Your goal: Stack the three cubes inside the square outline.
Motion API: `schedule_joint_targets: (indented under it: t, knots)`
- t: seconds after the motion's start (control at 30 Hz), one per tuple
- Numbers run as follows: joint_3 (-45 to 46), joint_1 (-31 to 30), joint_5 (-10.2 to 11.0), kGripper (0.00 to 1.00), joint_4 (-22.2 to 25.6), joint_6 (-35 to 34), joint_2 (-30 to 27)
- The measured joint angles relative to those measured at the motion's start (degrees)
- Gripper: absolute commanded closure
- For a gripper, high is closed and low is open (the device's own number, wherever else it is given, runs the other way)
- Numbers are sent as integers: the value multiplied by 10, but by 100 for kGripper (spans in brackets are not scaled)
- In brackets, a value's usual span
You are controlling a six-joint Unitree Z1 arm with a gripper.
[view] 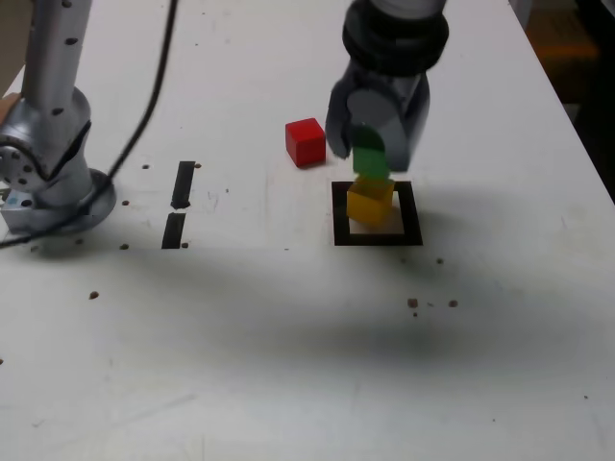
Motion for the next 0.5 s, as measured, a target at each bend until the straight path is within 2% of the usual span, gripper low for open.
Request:
schedule_joint_targets:
  t: [0.1, 0.23, 0.4, 0.5]
  knots:
    - [-39, 30, 3, 93, 33, 1, -18]
    - [-56, 63, 0, 93, 44, 4, -20]
    - [-69, 106, 31, 93, 36, 19, 0]
    - [-50, 130, 18, 93, 3, 22, 27]
